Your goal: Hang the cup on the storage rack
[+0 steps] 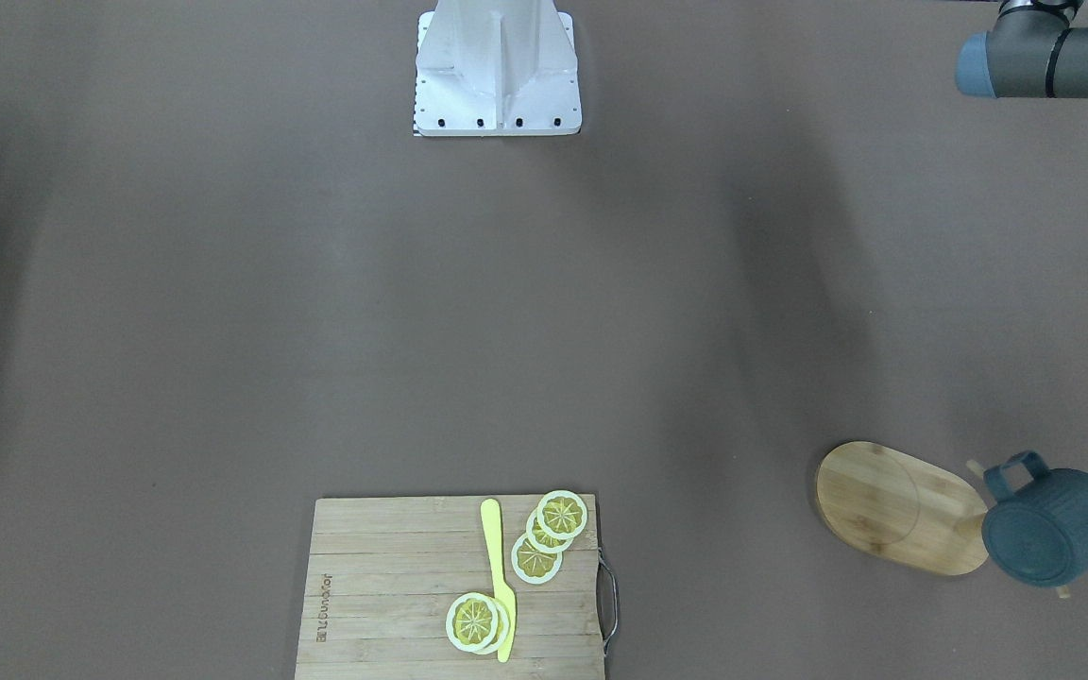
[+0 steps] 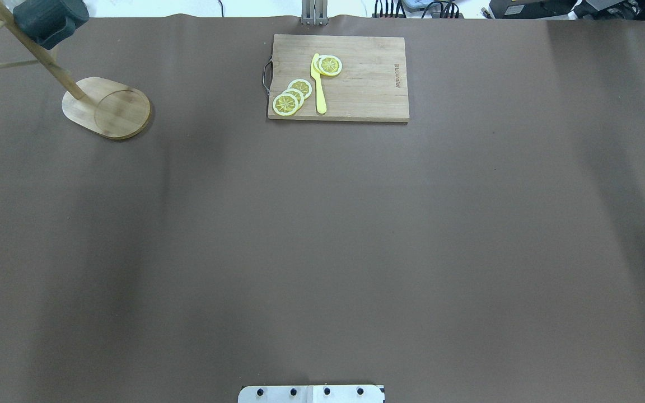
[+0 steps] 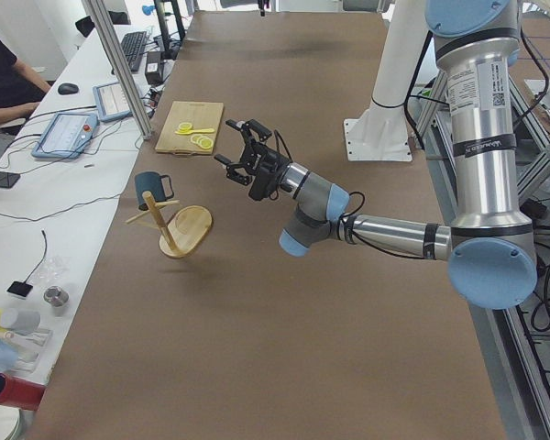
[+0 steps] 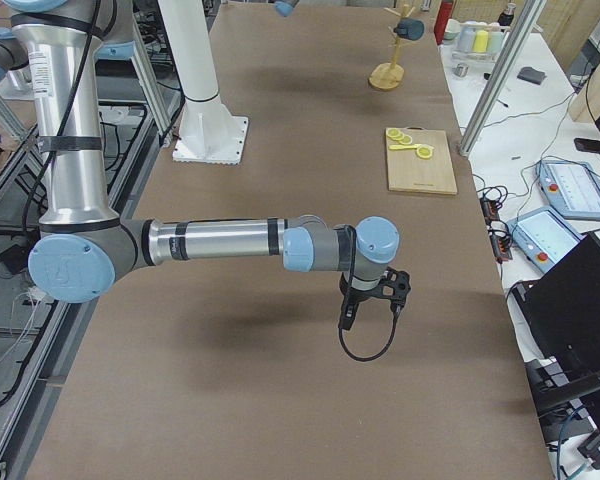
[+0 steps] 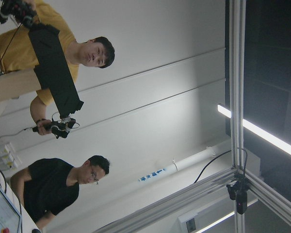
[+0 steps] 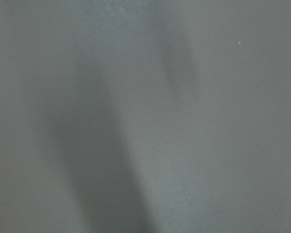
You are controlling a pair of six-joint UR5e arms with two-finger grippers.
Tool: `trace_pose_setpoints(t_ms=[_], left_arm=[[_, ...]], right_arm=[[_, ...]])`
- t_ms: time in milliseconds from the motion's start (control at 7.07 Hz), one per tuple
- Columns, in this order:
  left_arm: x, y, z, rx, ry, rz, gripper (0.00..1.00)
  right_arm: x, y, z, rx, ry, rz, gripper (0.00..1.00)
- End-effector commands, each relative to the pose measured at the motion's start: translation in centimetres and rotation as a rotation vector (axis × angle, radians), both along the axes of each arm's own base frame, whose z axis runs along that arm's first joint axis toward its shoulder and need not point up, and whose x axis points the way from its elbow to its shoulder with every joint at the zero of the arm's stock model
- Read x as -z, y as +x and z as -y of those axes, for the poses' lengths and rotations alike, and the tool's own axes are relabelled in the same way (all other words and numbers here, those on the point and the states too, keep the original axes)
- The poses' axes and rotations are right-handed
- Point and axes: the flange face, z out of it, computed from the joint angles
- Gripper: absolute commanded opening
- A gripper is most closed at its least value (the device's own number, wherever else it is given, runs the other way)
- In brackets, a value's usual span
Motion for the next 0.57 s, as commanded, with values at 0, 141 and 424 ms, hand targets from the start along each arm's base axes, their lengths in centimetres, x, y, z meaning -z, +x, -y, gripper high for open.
trace_pose_setpoints(t_ms=[0, 141, 424], left_arm=[[-1.6, -3.8, 1.3, 0.223, -0.157, 0.409, 0.98], [-0.7, -6.8, 3.1, 0.305, -0.267, 0.559, 0.98], [2.7, -13.5, 5.6, 0.195, -0.482, 0.845, 0.98]], right_arm=[[0.7, 0.0, 0.2, -0.001, 0.014, 0.001, 1.0], [0.7, 0.0, 0.2, -0.001, 0.012, 0.001, 1.0], [0.8, 0.0, 0.3, -0.001, 0.015, 0.001, 1.0]])
